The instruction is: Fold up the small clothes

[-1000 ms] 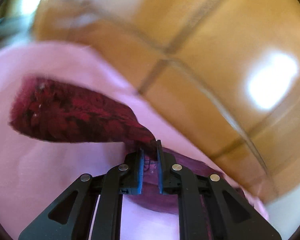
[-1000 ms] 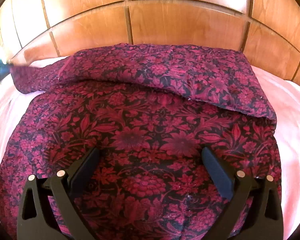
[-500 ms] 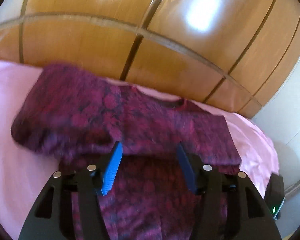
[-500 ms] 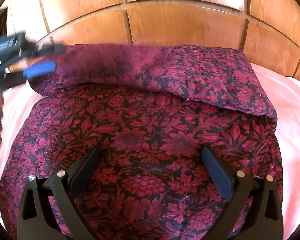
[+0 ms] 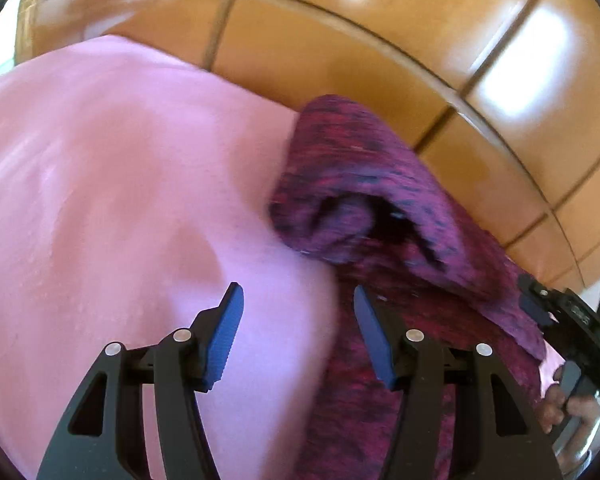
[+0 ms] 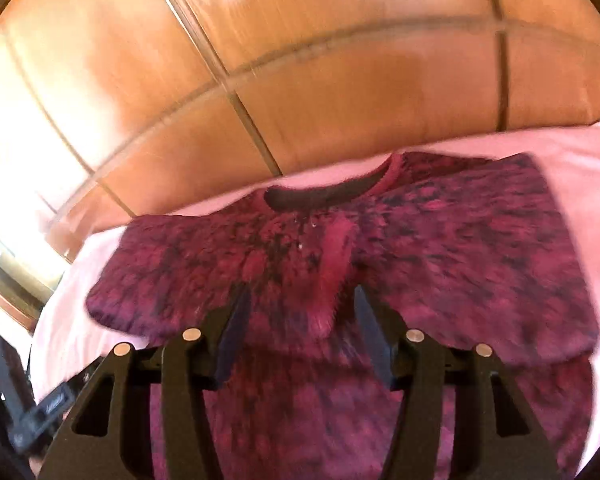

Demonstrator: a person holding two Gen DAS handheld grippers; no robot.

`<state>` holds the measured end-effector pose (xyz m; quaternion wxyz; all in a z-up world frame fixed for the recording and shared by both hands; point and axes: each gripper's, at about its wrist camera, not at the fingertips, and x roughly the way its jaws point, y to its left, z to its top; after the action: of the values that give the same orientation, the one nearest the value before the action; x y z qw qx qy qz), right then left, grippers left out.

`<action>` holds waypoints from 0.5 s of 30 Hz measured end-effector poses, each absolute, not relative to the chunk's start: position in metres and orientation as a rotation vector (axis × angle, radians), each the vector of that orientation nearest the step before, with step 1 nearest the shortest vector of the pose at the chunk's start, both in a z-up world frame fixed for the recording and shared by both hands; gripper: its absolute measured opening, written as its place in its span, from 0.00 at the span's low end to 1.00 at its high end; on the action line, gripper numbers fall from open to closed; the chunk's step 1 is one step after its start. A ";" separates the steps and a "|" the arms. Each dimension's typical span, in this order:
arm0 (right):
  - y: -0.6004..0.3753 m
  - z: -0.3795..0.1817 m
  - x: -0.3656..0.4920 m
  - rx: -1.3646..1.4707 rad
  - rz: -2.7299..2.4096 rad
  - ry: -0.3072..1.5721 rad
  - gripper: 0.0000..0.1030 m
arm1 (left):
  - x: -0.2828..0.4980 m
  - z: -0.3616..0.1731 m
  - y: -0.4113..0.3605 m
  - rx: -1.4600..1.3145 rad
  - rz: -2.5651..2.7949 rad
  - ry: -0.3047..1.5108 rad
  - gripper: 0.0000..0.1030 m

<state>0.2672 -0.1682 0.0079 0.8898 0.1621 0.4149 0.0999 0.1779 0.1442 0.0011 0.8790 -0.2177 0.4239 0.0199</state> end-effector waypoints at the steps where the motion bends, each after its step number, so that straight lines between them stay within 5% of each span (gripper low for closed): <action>1: -0.163 0.002 0.272 0.335 0.202 0.887 0.45 | 0.180 -0.002 0.149 -0.459 0.062 0.889 0.54; 5: -0.140 0.001 0.277 0.168 0.180 0.875 0.12 | 0.189 -0.006 0.154 -0.495 0.077 0.910 0.54; 15: -0.178 0.118 0.215 0.069 0.158 0.523 0.09 | 0.230 -0.014 0.116 -0.353 0.197 0.975 0.54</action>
<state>0.2154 -0.1776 0.1179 0.9624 0.0342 0.2581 0.0778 0.2300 0.1157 -0.0142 0.8639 -0.1684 0.4652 0.0941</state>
